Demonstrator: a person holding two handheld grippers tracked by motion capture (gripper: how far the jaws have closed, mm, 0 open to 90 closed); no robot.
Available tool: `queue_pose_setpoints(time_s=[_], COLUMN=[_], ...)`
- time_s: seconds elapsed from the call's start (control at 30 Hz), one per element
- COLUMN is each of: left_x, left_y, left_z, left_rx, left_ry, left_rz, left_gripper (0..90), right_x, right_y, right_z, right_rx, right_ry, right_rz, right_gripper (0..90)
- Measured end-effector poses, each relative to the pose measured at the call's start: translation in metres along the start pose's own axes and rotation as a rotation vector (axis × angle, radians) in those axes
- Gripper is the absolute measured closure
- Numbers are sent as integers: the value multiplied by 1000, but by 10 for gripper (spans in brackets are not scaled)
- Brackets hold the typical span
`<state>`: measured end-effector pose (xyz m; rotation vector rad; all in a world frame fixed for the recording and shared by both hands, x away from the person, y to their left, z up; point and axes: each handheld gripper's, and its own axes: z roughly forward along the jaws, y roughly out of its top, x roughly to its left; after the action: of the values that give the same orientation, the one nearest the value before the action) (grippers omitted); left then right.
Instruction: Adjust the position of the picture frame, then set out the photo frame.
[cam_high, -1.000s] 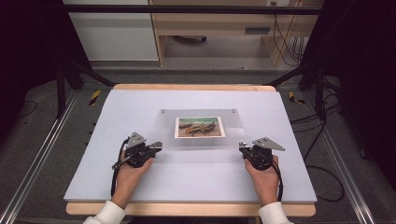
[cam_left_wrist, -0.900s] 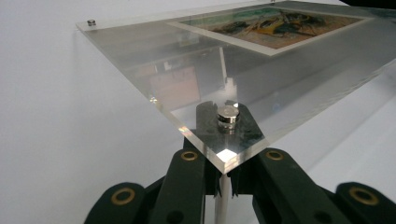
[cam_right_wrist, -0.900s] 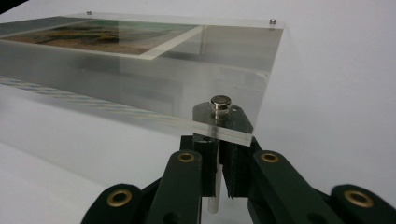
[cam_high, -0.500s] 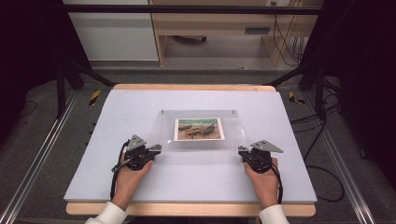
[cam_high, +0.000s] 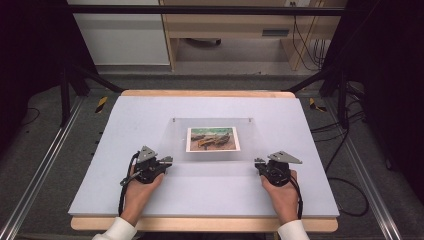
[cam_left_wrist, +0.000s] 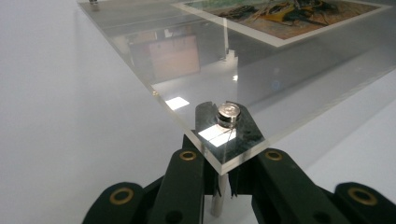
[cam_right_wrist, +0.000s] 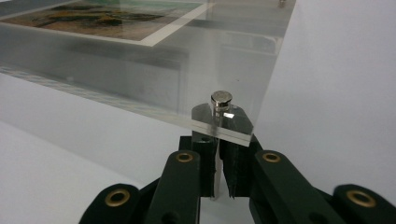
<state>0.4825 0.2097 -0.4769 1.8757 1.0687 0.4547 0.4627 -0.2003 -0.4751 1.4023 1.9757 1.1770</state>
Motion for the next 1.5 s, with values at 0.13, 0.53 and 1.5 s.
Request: queue_pose_setpoints(time_s=[0.13, 0.53, 1.5], left_x=[0, 0, 8], left_y=[0, 2, 28], left_z=[1, -4, -34], left_rx=[1, 15, -89], left_ry=[-2, -29, -119], left_rz=[1, 37, -46], left_gripper=[835, 584, 125], right_x=[1, 4, 0], right_y=[1, 0, 30], right_z=[0, -5, -48], right_rx=[9, 48, -94], right_ry=[4, 7, 50], right_rz=[4, -25, -41], right_gripper=[832, 490, 153])
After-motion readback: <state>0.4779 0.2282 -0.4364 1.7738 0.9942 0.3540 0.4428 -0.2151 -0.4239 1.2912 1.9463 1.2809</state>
